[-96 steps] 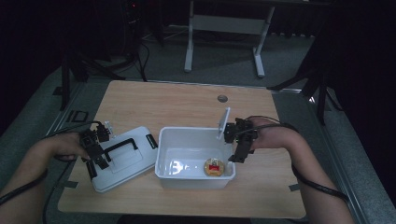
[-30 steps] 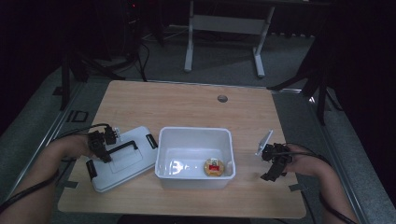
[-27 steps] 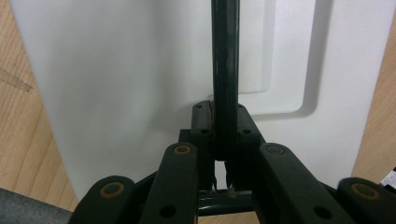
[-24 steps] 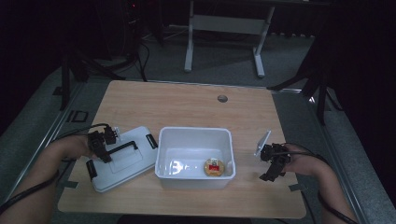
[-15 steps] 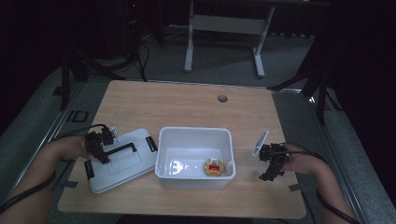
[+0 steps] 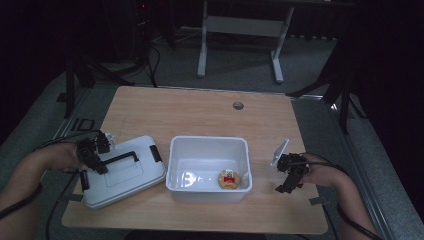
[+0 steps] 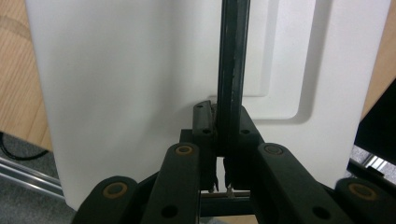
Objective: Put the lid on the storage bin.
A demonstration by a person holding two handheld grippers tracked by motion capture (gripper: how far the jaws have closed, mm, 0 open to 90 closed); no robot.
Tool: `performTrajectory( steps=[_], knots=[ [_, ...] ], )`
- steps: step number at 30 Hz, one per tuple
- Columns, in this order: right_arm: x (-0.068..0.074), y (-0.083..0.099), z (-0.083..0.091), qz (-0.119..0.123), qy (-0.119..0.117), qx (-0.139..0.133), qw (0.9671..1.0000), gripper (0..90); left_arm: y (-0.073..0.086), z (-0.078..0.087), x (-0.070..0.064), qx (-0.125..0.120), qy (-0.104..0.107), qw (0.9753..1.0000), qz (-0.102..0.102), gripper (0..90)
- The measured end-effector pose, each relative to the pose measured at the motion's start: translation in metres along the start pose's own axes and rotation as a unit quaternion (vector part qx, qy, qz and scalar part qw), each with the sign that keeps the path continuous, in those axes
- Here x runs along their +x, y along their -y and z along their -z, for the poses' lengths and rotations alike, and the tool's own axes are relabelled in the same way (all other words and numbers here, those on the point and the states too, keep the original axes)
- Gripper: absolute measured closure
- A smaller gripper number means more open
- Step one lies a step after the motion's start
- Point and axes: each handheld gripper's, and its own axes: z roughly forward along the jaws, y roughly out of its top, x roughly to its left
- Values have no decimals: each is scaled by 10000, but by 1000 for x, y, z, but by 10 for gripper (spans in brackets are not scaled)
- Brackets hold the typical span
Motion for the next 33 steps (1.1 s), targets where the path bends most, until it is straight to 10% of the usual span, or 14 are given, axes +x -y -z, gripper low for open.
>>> performTrajectory(
  steps=[20,33],
  knots=[
    [1,-2,14,24,113,-168,9998,147,26,84,-28,-191,-330,9992,-99,835],
    [1,-1,13,13,173,-123,9998,147,-18,111,-45,-451,-385,9966,-566,835]
  ],
)
